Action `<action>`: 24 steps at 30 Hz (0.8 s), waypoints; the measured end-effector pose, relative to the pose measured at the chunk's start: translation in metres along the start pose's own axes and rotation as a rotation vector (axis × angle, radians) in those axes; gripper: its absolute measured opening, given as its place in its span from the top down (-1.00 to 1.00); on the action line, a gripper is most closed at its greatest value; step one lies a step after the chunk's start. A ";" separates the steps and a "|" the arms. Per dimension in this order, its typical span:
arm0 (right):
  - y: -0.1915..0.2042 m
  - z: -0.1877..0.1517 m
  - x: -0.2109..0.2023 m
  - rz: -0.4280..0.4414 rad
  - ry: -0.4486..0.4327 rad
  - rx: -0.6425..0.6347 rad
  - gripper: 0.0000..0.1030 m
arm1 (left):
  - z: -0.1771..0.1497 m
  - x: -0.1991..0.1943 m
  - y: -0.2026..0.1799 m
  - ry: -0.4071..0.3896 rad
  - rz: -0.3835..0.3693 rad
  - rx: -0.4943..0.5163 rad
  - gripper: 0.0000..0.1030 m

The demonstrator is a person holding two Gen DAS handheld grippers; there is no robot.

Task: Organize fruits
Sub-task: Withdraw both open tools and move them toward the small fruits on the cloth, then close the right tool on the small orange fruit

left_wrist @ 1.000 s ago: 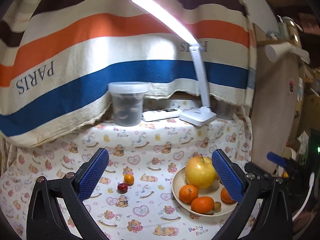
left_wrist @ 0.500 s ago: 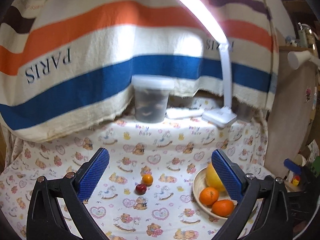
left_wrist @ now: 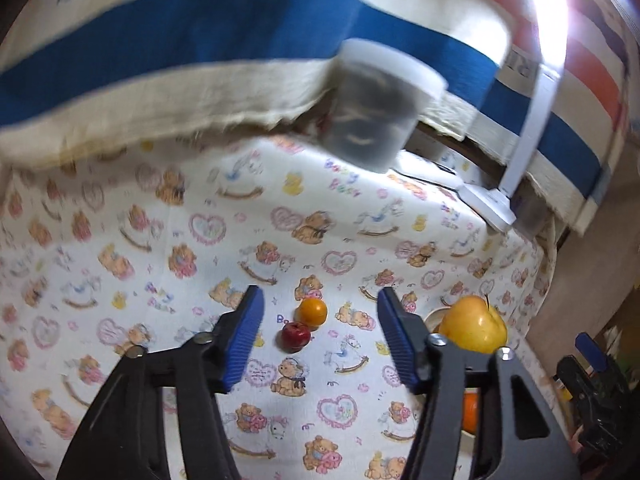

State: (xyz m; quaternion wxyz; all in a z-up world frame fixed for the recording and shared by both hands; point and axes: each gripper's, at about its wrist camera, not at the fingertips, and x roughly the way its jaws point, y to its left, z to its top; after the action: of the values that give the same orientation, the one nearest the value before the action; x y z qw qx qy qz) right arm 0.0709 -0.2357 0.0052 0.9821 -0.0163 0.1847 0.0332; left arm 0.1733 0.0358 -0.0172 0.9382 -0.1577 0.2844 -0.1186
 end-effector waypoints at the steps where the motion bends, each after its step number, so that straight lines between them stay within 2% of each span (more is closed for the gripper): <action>1: 0.005 0.005 0.001 0.007 0.003 0.002 -0.84 | 0.000 0.005 0.005 0.017 -0.004 -0.023 0.04; 3: 0.014 0.015 0.008 0.009 0.022 0.009 -0.75 | -0.002 0.016 0.017 0.056 -0.015 -0.078 0.19; 6: 0.026 0.027 0.021 0.031 0.062 0.051 -0.69 | -0.006 0.029 0.029 0.112 -0.059 -0.146 0.25; 8: 0.036 0.034 0.034 0.042 0.091 0.080 -0.63 | -0.008 0.034 0.034 0.122 -0.081 -0.151 0.27; 10: 0.048 0.039 0.046 0.046 0.107 0.095 -0.56 | -0.010 0.036 0.039 0.118 -0.039 -0.154 0.33; 12: 0.059 0.044 0.060 0.069 0.127 0.117 -0.51 | -0.010 0.038 0.043 0.119 -0.039 -0.167 0.36; 17: 0.075 0.058 0.097 0.147 0.213 0.212 -0.19 | -0.009 0.037 0.046 0.109 0.001 -0.168 0.36; 19: 0.083 0.063 0.112 0.163 0.252 0.236 -0.05 | -0.008 0.036 0.051 0.106 0.018 -0.199 0.36; 22: 0.096 0.063 0.134 0.172 0.306 0.250 0.01 | -0.008 0.032 0.062 0.083 0.096 -0.243 0.39; 24: 0.106 0.055 0.150 0.195 0.356 0.246 0.08 | -0.007 0.026 0.070 0.038 0.125 -0.266 0.43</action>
State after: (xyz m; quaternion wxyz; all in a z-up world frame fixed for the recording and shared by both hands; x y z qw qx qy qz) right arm 0.2222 -0.1187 -0.0003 0.9208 0.1160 0.3583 0.1018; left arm 0.1993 0.0905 -0.0605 0.9089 -0.2607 0.3245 -0.0242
